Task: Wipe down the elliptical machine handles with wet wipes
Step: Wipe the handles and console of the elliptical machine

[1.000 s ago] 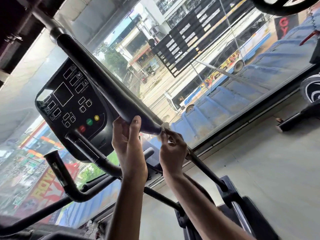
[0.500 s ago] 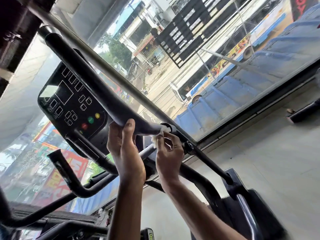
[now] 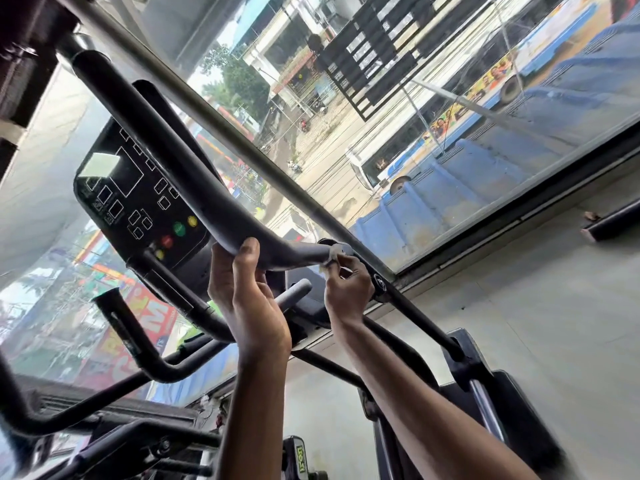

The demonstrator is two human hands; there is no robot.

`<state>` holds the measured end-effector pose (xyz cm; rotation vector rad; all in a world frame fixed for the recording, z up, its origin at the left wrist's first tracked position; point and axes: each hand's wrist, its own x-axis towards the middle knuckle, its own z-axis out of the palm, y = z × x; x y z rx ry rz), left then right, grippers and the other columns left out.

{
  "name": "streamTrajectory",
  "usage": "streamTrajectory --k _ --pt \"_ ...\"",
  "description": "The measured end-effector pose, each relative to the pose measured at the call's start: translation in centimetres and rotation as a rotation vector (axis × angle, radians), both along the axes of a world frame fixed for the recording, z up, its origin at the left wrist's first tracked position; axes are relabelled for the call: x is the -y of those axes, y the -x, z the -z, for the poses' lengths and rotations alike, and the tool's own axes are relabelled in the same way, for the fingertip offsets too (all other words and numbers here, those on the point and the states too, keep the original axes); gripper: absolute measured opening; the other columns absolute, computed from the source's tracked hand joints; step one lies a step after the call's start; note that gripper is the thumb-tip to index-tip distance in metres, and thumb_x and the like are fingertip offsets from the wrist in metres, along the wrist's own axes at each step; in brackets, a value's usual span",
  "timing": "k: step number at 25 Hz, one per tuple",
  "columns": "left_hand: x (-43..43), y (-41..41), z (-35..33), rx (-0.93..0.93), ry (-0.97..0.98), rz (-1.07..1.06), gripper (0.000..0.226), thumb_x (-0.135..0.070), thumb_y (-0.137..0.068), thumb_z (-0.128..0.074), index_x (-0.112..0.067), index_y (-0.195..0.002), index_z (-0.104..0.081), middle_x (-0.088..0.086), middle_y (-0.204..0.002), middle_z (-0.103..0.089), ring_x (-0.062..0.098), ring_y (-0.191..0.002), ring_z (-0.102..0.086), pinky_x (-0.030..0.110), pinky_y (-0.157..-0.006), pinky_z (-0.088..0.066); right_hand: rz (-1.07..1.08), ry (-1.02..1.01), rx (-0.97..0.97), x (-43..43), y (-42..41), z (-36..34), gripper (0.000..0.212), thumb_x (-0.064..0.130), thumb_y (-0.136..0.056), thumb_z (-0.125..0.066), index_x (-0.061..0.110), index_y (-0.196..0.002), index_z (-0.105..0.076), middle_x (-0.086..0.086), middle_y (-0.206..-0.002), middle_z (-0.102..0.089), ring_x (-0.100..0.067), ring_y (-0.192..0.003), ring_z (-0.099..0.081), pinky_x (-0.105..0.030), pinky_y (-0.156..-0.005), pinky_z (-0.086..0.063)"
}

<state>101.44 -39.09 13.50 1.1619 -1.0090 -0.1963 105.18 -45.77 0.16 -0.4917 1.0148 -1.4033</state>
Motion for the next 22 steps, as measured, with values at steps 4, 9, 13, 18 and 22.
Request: streamTrajectory --k 4,9,13,18,22 --pt "0.2 0.1 0.2 -0.003 0.024 -0.012 0.029 -0.023 -0.080 -0.060 -0.039 -0.093 -0.080 -0.018 -0.090 -0.072 0.004 -0.092 -0.063 0.027 -0.085 -0.045 0.026 0.152 -0.008 -1.0 0.8 -0.2 0.020 0.008 -0.099 -0.068 0.010 -0.116 -0.078 0.000 -0.108 -0.071 0.007 -0.097 -0.066 -0.010 -0.083 -0.052" --pt "0.6 0.1 0.7 0.046 0.064 -0.080 0.022 -0.032 -0.079 -0.061 -0.035 -0.091 -0.079 -0.015 -0.086 -0.070 0.005 -0.083 -0.061 0.020 -0.075 -0.047 -0.091 0.137 -0.149 2.2 0.0 2.0 0.019 0.004 -0.091 -0.073 0.014 -0.105 -0.081 -0.002 -0.099 -0.073 0.004 -0.085 -0.063 -0.013 -0.079 -0.051" --pt "1.1 0.0 1.0 0.003 0.116 -0.144 0.017 -0.034 -0.076 -0.063 -0.026 -0.086 -0.075 -0.008 -0.082 -0.069 0.011 -0.081 -0.061 0.024 -0.075 -0.046 -0.068 0.191 -0.176 1.9 0.8 1.9 0.022 0.001 -0.092 -0.071 0.013 -0.107 -0.082 0.001 -0.100 -0.073 -0.001 -0.089 -0.066 0.000 -0.077 -0.041" --pt "0.9 0.6 1.3 0.012 0.103 -0.173 0.018 -0.031 -0.080 -0.061 -0.026 -0.091 -0.075 -0.011 -0.084 -0.072 0.009 -0.085 -0.064 0.024 -0.078 -0.048 -0.145 0.164 -0.210 3.2 0.5 3.2 0.020 0.003 -0.091 -0.072 0.009 -0.108 -0.081 -0.006 -0.103 -0.072 0.007 -0.085 -0.062 0.002 -0.074 -0.039" --pt "0.5 0.7 0.9 0.120 0.038 -0.188 0.021 -0.035 -0.083 -0.058 -0.041 -0.089 -0.077 -0.016 -0.089 -0.071 0.018 -0.096 -0.060 0.039 -0.090 -0.044 -0.218 0.137 -0.190 2.8 0.7 3.1 0.013 0.014 -0.090 -0.075 0.015 -0.099 -0.084 -0.004 -0.093 -0.075 0.003 -0.080 -0.065 -0.004 -0.073 -0.042"
